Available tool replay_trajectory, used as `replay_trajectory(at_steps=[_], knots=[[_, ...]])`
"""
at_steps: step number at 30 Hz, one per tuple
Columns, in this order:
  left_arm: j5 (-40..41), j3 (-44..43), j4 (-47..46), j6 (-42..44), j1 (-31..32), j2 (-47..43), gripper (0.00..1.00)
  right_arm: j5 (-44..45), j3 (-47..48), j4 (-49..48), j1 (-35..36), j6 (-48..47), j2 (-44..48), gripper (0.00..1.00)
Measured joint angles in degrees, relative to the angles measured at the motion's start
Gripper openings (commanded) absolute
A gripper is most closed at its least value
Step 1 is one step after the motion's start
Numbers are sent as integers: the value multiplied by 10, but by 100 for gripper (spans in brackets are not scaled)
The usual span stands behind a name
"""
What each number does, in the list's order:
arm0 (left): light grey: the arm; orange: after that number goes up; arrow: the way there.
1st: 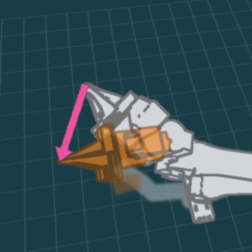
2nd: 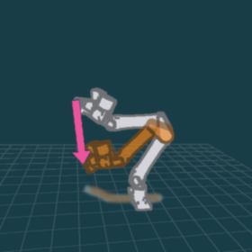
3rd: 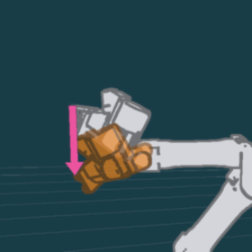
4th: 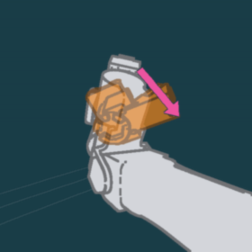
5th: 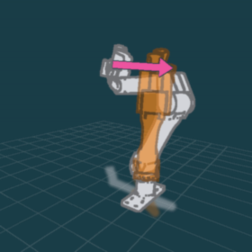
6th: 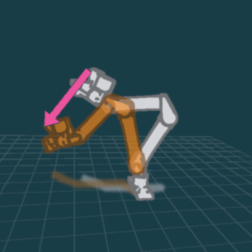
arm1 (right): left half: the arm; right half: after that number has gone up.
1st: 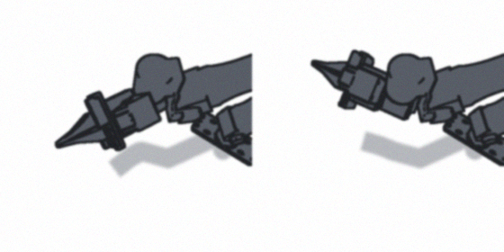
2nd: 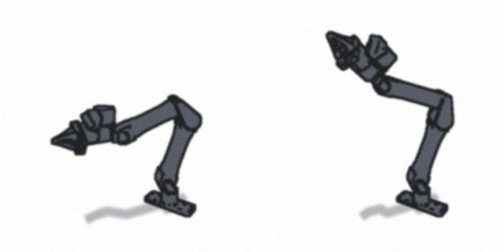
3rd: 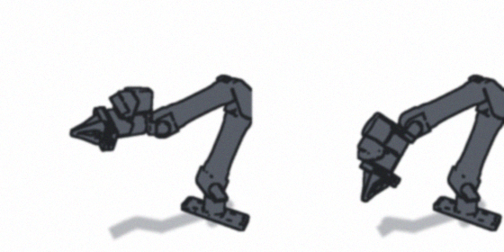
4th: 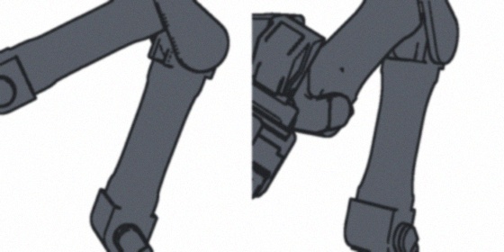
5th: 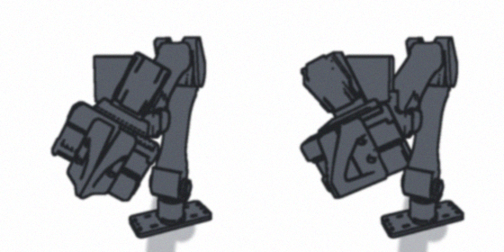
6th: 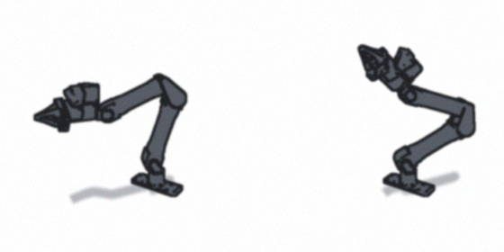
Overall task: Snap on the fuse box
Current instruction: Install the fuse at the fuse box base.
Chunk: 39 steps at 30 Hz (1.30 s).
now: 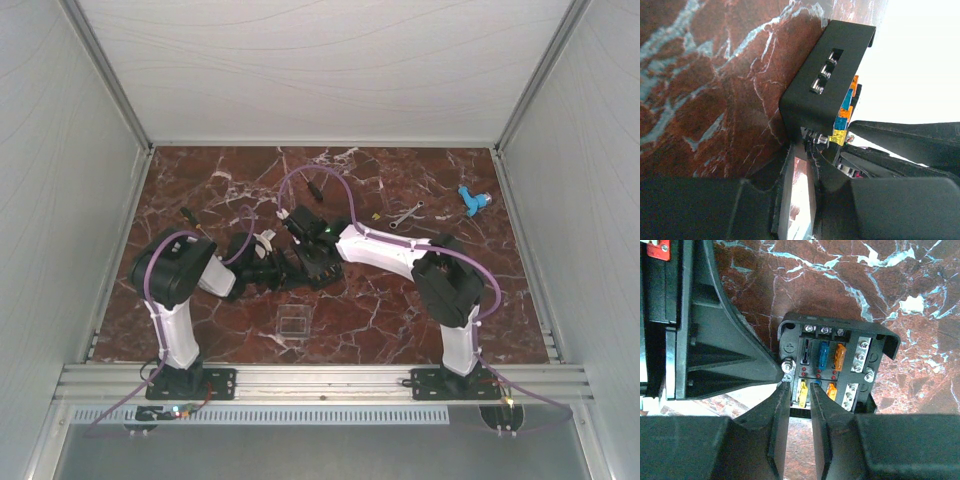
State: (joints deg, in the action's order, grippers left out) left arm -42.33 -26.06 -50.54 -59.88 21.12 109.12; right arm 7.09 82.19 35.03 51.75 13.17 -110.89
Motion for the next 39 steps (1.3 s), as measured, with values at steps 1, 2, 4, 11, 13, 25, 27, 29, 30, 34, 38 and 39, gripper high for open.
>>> replay_trajectory(at_steps=[1,2,4,11,13,25,27,29,30,34,38,39], knots=[[0,0,0,0,0,0,15,2,0,1,0,0,0,17],[0,0,0,0,0,0,15,2,0,1,0,1,0,16],[0,0,0,0,0,0,15,4,-3,3,0,2,0,14],[0,0,0,-1,0,0,15,4,-11,4,3,12,1,11],[0,0,0,-1,0,0,15,4,-14,6,3,13,1,10],[1,0,0,-2,0,0,15,8,-15,9,5,17,1,0],[1,0,0,-2,0,0,15,9,-15,9,6,17,1,0],[1,0,0,-2,0,0,15,11,-15,9,6,17,1,0],[1,0,0,-2,0,0,15,12,-15,10,6,17,1,0],[1,0,0,-2,0,0,15,14,-14,12,6,25,1,0],[1,0,0,-2,0,0,14,13,-14,12,4,37,0,0],[1,0,0,-2,0,0,14,12,-14,12,3,41,0,0]])
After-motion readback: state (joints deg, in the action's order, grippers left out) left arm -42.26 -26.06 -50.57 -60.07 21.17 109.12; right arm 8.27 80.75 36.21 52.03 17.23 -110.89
